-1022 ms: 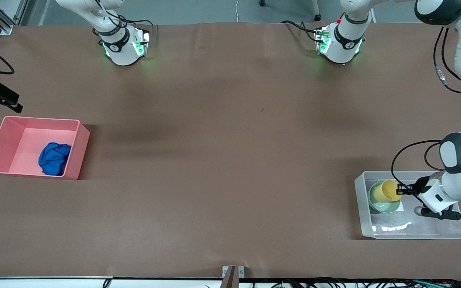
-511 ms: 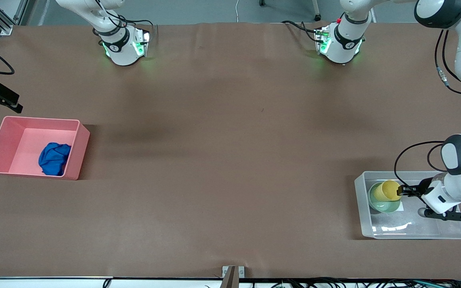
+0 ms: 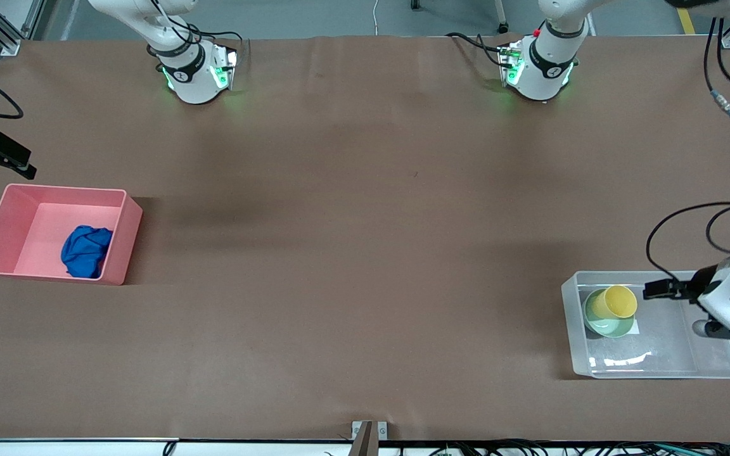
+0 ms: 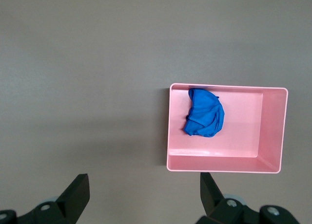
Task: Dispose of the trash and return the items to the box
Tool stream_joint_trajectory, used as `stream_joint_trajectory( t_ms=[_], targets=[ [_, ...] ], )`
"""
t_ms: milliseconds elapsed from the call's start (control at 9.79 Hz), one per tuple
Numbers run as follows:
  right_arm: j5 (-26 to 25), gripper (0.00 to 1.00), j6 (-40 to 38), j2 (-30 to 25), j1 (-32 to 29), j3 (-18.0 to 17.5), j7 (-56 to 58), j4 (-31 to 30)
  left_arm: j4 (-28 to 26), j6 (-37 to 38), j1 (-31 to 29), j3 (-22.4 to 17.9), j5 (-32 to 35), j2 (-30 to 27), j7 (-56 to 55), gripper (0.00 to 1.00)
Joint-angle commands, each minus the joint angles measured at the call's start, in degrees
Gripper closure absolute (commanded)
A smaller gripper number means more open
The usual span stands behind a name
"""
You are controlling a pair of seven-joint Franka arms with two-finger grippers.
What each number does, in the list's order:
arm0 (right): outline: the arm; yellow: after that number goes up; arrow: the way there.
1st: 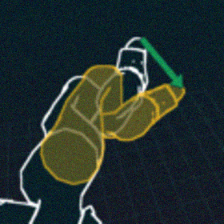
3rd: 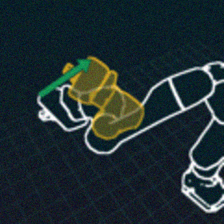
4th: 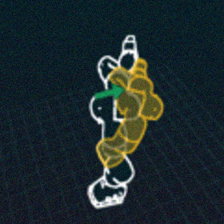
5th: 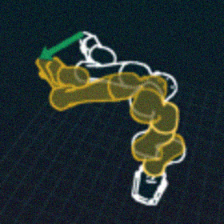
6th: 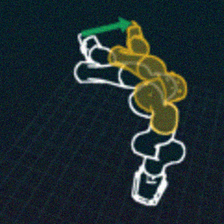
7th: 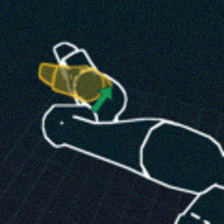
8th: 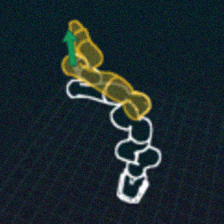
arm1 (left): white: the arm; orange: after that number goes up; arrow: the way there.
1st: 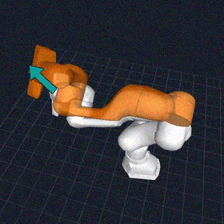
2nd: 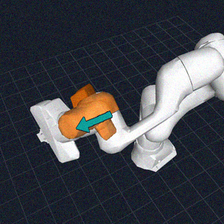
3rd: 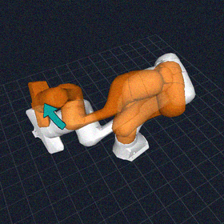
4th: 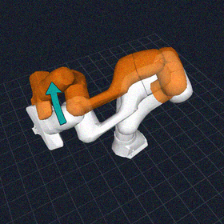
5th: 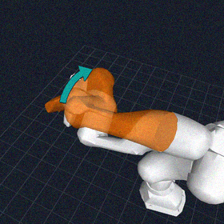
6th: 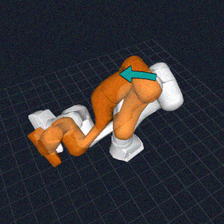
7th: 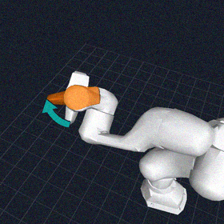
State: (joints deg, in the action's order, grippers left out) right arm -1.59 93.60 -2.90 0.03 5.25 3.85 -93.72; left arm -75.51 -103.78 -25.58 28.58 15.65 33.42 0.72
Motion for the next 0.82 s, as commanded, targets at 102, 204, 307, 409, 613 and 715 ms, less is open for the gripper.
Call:
stream_joint_trajectory(
  t_ms=[102, 204, 307, 409, 613, 715],
  targets=[
    [-0.9, 0.0, -0.1, -0.4, 0.1, 0.0, -1.0, -0.3, -4.0, 5.7, -0.2, 4.0, -4.5, -9.6, -10.5, 0.0],
    [-0.9, 0.0, 0.0, -0.4, 0.1, 0.0, -1.0, -0.3, -4.7, 7.1, 0.0, 4.6, -4.8, -12.4, -12.0, 0.0],
    [-1.0, 0.0, 0.0, -0.4, 0.1, 0.0, -1.0, -0.3, -4.5, 9.0, 0.0, 6.7, -4.9, -14.4, -12.6, 0.0],
    [-1.0, 0.0, 0.0, -0.3, 0.1, 0.0, -1.0, -0.3, -4.1, 9.8, 0.0, 7.5, -4.6, -16.3, -12.1, 0.0],
    [-1.0, 0.0, 0.2, -0.4, 0.1, 0.0, -1.0, -0.1, -4.0, 10.0, -0.1, 7.6, -4.8, -19.2, -11.3, 0.0],
    [-1.0, 0.0, 0.3, -0.4, 0.1, 0.0, -1.0, -0.1, -4.1, 10.2, 0.2, 7.5, -4.8, -20.7, -10.6, 0.0]
  ],
)
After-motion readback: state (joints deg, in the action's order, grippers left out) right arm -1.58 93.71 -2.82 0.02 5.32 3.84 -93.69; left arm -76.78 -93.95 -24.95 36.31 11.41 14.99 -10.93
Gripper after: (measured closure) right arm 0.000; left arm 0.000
